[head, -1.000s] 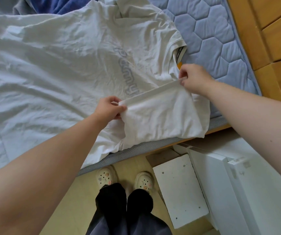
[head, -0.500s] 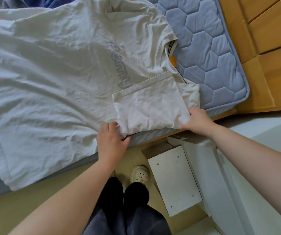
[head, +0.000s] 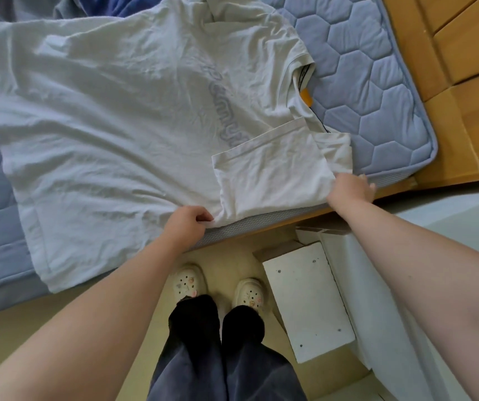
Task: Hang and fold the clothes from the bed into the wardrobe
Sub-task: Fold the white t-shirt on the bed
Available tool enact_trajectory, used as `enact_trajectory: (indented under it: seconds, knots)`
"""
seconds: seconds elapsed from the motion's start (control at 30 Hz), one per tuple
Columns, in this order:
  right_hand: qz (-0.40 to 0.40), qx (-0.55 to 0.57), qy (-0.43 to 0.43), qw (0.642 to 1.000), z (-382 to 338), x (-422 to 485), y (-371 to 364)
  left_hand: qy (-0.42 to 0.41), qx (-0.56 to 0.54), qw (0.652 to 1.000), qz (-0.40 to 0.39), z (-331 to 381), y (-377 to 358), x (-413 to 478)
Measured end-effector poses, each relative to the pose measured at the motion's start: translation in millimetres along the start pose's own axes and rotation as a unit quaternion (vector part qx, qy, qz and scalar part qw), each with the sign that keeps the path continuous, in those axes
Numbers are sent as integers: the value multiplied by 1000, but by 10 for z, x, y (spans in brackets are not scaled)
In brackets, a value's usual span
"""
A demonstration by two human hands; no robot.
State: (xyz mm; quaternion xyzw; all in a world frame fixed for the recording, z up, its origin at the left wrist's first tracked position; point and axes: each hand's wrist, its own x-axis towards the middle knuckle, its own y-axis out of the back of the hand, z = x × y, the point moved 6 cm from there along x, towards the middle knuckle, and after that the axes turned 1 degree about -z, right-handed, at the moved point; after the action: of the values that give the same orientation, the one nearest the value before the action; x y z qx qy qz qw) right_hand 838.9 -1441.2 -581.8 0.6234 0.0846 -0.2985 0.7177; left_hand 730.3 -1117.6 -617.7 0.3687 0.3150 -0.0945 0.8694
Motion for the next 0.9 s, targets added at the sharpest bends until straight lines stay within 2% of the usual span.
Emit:
enact_trajectory:
  seconds: [0.07, 0.13, 0.2, 0.3, 0.33, 0.37, 0.43, 0.47, 0.53, 0.63, 0.73, 0.77, 0.8, 0.83, 0.9]
  knots:
    - [73, 14, -14, 997, -119, -234, -3, -22, 24, 999, 29, -7, 100, -121]
    - [141, 65, 51, 986, -361, -535, -25, -46, 42, 992, 108, -99, 229, -311]
    - [137, 95, 159, 973, -732, -858, -134, 18, -34, 987, 159, -364, 323, -530]
    - [77, 88, 274, 954, -1318, -1313, -354, 195, -166, 949, 185, -968, 343, -832]
    - [66, 88, 309, 945, -1494, -1439, -404, 250, -226, 921, 194, -1176, 339, -918]
    - [65, 87, 345, 932, -1663, -1556, -435, 305, -312, 875, 209, -1378, 335, -998]
    - [76, 77, 415, 903, -1969, -1745, -473, 382, -477, 756, 233, -1685, 303, -1143]
    - [75, 65, 440, 893, -2102, -1814, -496, 395, -526, 713, 241, -1802, 312, -1183]
    - [64, 14, 467, 882, -2327, -1912, -552, 401, -576, 661, 267, -1977, 388, -1216]
    - [40, -65, 458, 886, -2518, -1931, -644, 438, -598, 583, 332, -2228, 544, -1280]
    - [83, -82, 432, 894, -2543, -1917, -550, 437, -636, 522, 364, -2435, 676, -1318]
    - [110, -66, 427, 895, -2523, -1934, -501, 425, -637, 524, 372, -2516, 714, -1320]
    - [141, -43, 423, 894, -2493, -1966, -444, 414, -619, 543, 389, -2593, 777, -1348]
    - [163, -24, 415, 895, -2462, -2003, -405, 400, -578, 580, 412, -2652, 873, -1398]
    - [150, -55, 412, 897, -2420, -2054, -485, 344, -443, 700, 442, -2709, 1127, -1501]
